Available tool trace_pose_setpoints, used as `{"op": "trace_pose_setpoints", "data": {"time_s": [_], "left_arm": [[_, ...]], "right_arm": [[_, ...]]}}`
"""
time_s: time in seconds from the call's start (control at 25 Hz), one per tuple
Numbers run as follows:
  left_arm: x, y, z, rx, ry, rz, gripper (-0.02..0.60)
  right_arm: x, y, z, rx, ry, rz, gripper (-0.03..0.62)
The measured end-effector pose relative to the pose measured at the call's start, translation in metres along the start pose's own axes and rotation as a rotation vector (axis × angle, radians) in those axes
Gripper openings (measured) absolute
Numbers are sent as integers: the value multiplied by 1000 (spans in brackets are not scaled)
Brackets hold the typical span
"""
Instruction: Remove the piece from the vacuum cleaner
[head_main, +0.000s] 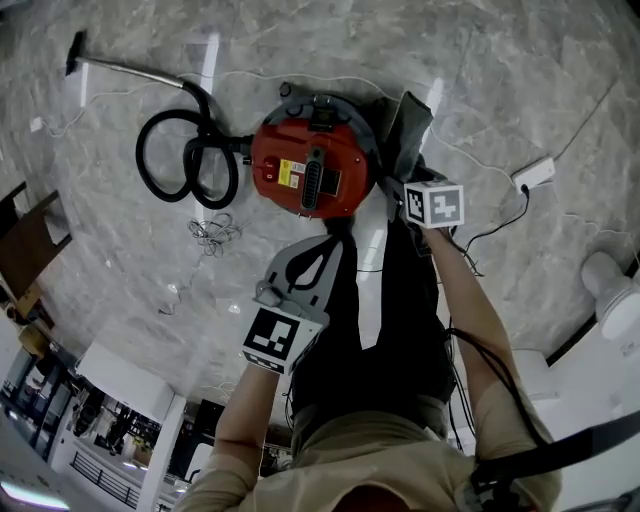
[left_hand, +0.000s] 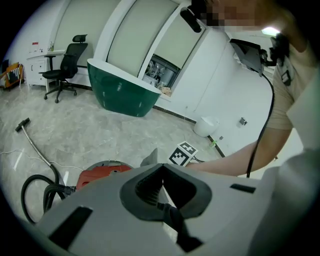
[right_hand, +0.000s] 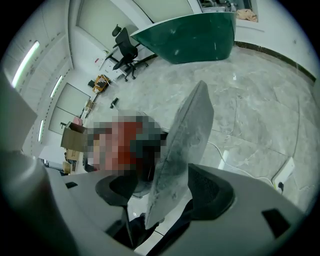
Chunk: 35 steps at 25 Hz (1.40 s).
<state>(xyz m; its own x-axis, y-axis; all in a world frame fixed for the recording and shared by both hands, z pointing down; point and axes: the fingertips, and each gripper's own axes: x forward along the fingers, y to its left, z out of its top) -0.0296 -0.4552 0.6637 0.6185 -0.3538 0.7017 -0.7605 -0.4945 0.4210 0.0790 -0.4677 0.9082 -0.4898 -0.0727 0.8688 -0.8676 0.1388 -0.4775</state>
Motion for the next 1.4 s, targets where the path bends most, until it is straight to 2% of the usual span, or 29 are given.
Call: {"op": "trace_pose_setpoints", "data": {"time_s": [0.16,0.52,0.76,0.92,1.12,1.36,1.4], "left_arm": [[2,5,-19,-26,27,4,-6],[15,2,-31,-47,31,-6,-6],[28,-3,-28,-48,17,-18,-6],[31,-9,-29,-47,19,-24,-6],[35,-11,-33,-47,28,-24,-6],[38,-17,-35,-39,36,-32,-6],[39,-18,-36,-39,38,-34,-6]], "right_arm": [[13,-12,-8,0,23,-36,287],[21,-15,-13,-8,37,4,287],[11,-24,-14,-137,66,-21,284],[6,-30,-21,-91,55,-17,262],[12,-28,-24,-92,62,-13,262],[13,-32,-27,-151,99,-27,262],[12,-33,-28,-162,103,-30,244]]}}
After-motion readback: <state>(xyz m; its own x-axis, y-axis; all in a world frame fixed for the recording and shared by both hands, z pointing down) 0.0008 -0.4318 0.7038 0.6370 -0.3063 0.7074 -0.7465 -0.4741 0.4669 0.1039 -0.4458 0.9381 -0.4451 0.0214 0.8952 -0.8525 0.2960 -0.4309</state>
